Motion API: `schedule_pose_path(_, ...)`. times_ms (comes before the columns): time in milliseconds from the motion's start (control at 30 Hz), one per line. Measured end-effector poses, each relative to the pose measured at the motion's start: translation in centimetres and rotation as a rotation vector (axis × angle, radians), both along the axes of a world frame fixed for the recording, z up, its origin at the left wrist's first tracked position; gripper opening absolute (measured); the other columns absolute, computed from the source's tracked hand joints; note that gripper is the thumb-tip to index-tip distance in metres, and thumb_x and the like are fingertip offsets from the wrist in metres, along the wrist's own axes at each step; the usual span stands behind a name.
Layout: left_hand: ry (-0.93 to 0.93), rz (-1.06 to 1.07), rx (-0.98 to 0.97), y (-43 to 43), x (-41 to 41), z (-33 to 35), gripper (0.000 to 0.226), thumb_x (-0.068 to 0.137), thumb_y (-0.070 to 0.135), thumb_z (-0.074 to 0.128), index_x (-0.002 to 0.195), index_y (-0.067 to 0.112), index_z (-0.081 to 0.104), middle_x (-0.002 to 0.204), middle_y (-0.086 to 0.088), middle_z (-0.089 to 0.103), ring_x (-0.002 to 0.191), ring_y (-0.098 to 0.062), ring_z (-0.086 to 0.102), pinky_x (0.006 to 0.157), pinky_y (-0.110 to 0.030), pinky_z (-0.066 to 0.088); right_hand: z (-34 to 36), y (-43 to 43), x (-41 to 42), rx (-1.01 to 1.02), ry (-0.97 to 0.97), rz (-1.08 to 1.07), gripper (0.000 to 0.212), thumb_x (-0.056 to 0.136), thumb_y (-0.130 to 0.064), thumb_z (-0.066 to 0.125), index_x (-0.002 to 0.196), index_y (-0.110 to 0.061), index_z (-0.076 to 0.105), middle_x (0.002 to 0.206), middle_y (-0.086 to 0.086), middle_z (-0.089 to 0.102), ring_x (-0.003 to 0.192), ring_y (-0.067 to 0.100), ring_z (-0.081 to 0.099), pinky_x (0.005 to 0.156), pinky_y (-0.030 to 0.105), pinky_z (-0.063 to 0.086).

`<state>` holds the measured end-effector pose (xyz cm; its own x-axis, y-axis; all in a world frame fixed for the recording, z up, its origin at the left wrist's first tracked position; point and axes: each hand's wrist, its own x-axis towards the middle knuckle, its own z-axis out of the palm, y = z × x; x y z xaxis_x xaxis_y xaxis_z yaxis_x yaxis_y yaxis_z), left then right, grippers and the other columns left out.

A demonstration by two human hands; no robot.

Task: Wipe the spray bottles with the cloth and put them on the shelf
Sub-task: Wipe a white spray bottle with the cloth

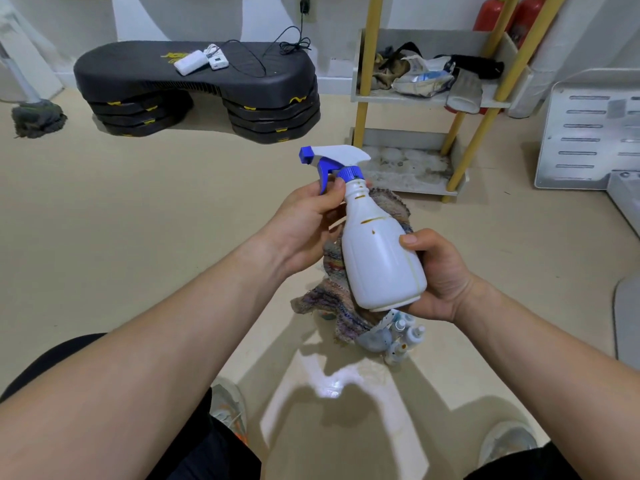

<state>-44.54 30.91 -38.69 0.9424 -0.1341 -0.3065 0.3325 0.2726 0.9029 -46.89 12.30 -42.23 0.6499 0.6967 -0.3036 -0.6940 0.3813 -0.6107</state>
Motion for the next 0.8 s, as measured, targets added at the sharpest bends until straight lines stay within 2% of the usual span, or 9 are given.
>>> schedule_pose_path(100, -0.026, 0.059, 0.021, -0.1, 0.2, 0.1, 0.024, 0.106, 0.016, 0.047, 0.110, 0.008, 0.069, 0.097, -0.001, 0.074, 0.079, -0.011, 0.067, 0.078, -0.027, 0.048, 0.6, 0.3, -0.1, -0.038, -0.018, -0.077, 0.067, 0.050, -0.044, 0.092, 0.106, -0.011, 0.079, 0.105, 0.015, 0.074, 0.089, 0.030, 0.074, 0.076, 0.039, 0.061)
schedule_pose_path(167, -0.048, 0.111, 0.067, -0.2, 0.4, 0.3, 0.023, 0.106, 0.014, 0.046, 0.107, 0.005, 0.068, 0.093, -0.004, 0.073, 0.077, -0.017, 0.065, 0.069, -0.028, 0.047, 1.1, 0.6, 0.4, -0.120, -0.026, -0.192, 0.060, 0.079, -0.060, 0.065, 0.114, -0.013, 0.076, 0.114, 0.014, 0.074, 0.097, 0.030, 0.073, 0.081, 0.038, 0.060)
schedule_pose_path(267, -0.043, 0.184, 0.194, -0.7, 0.6, -0.2, 0.025, 0.107, 0.017, 0.045, 0.102, 0.002, 0.065, 0.091, -0.012, 0.065, 0.075, -0.028, 0.056, 0.065, -0.039, 0.041, 1.1, 1.7, 0.9, -0.380, -0.164, -0.326, 0.045, 0.105, -0.043, 0.037, 0.114, -0.014, 0.070, 0.113, 0.007, 0.076, 0.101, 0.021, 0.072, 0.092, 0.035, 0.054)
schedule_pose_path(367, -0.047, 0.255, 0.339, -1.7, 0.5, -0.8, 0.025, 0.105, 0.017, 0.047, 0.100, -0.001, 0.064, 0.090, -0.015, 0.062, 0.080, -0.027, 0.055, 0.074, -0.040, 0.043, 1.3, 3.1, -0.4, -0.815, -0.493, -0.304, 0.037, 0.105, -0.043, 0.037, 0.096, -0.022, 0.066, 0.089, -0.010, 0.075, 0.085, 0.006, 0.068, 0.088, 0.027, 0.052)
schedule_pose_path(433, -0.055, 0.293, 0.369, -2.4, 0.3, -1.2, 0.021, 0.104, 0.014, 0.050, 0.089, 0.007, 0.064, 0.086, -0.011, 0.066, 0.080, -0.026, 0.061, 0.077, -0.036, 0.049, 1.0, 3.8, -1.6, -1.131, -0.889, -0.130, 0.044, 0.098, -0.049, 0.027, 0.101, -0.017, 0.057, 0.106, 0.001, 0.064, 0.103, 0.023, 0.059, 0.095, 0.041, 0.047)
schedule_pose_path(500, -0.061, 0.337, 0.365, -3.0, 0.2, -1.5, 0.022, 0.103, 0.012, 0.052, 0.084, 0.015, 0.063, 0.087, -0.010, 0.069, 0.083, -0.030, 0.066, 0.080, -0.041, 0.055, 0.5, 4.6, -3.0, -1.336, -1.096, -0.002, 0.047, 0.099, -0.043, 0.026, 0.133, -0.017, 0.045, 0.133, 0.007, 0.045, 0.121, 0.034, 0.048, 0.097, 0.047, 0.044)
schedule_pose_path(567, -0.056, 0.356, 0.363, -3.1, 0.3, -1.3, 0.022, 0.102, 0.011, 0.052, 0.083, 0.016, 0.063, 0.084, -0.009, 0.068, 0.079, -0.026, 0.066, 0.082, -0.043, 0.057, 0.0, 5.0, -4.4, -1.426, -1.112, -0.047, 0.062, 0.101, -0.041, 0.032, 0.158, -0.023, 0.017, 0.159, 0.010, 0.020, 0.139, 0.034, 0.034, 0.107, 0.047, 0.041)
schedule_pose_path(667, -0.037, 0.397, 0.325, -2.2, 0.8, -0.7, 0.021, 0.102, 0.009, 0.053, 0.084, 0.011, 0.063, 0.078, -0.008, 0.067, 0.069, -0.021, 0.063, 0.074, -0.035, 0.055, -1.4, 4.6, -6.0, -1.472, -1.325, -0.057, 0.068, 0.098, -0.043, 0.030, 0.160, -0.023, 0.009, 0.167, 0.015, 0.002, 0.152, 0.037, 0.015, 0.118, 0.047, 0.030)
schedule_pose_path(800, -0.034, 0.371, 0.291, -1.3, 1.0, -0.3, 0.020, 0.098, 0.006, 0.057, 0.082, 0.010, 0.067, 0.075, -0.011, 0.070, 0.064, -0.019, 0.063, 0.067, -0.032, 0.055, -2.4, 4.2, -5.6, -1.414, -1.217, -0.073, 0.071, 0.093, -0.050, 0.020, 0.159, -0.038, -0.005, 0.168, -0.002, -0.013, 0.155, 0.027, 0.006, 0.118, 0.040, 0.026)
